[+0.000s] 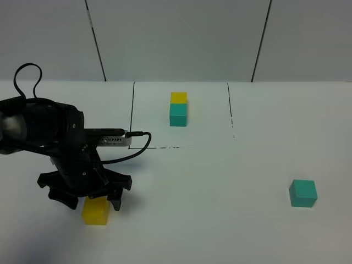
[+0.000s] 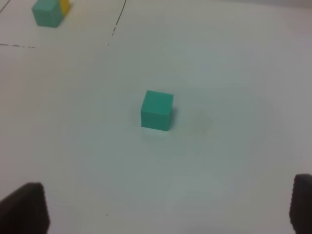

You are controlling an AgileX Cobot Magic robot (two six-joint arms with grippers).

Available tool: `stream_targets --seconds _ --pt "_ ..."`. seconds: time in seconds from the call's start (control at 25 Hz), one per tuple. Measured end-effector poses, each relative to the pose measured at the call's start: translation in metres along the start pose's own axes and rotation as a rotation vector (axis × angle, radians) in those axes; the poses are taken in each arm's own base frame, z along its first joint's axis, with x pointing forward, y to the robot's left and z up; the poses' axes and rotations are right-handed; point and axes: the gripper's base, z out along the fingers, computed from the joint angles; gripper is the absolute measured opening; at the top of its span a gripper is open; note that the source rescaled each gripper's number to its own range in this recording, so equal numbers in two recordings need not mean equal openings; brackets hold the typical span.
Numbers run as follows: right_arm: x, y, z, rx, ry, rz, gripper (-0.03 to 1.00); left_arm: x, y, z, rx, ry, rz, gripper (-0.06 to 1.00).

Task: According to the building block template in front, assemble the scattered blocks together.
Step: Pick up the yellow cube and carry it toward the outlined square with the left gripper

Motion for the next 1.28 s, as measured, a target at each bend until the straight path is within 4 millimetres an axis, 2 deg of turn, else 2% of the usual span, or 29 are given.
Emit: stream_targets --seconds 0.36,0.48,0.56,0.64,0.76,0.8,1.12,1.2,1.28 --pt "0.0 0.0 0.0 0.0 0.0 0.0 1.0 0.001 0.002 0.019 -0.019 0.053 -0.003 0.92" --pt "0.0 0.0 0.0 0.0 0.0 0.0 1.0 0.001 0.002 0.019 -0.019 0.053 -0.003 0.84" --pt "0.0 0.0 0.0 0.0 0.0 0.0 1.0 0.001 0.002 0.019 -0.018 0.052 -0.003 0.69" --pt "0.0 0.0 0.0 0.0 0.0 0.0 1.0 0.001 0.002 0.019 -0.018 0.051 -0.003 0.48" --pt "0.0 0.0 0.0 0.0 0.0 0.0 1.0 0.001 0.002 0.019 -0.019 0.056 -0.003 0.05" --pt "0.0 0.0 0.0 0.0 0.0 0.0 1.0 0.002 0.002 0.019 -0.02 0.059 -0.003 0.0" --pt "0.0 0.0 0.0 0.0 0.0 0.0 1.0 0.001 0.002 0.016 -0.027 0.067 0.053 0.0" --pt "0.0 0.0 0.0 0.0 0.0 0.0 1.0 -0.001 0.0 0.006 -0.024 0.059 0.108 0.0" --pt "0.0 0.0 0.0 0.0 0.0 0.0 1.0 -0.007 -0.003 -0.013 -0.013 0.033 0.227 0.0"
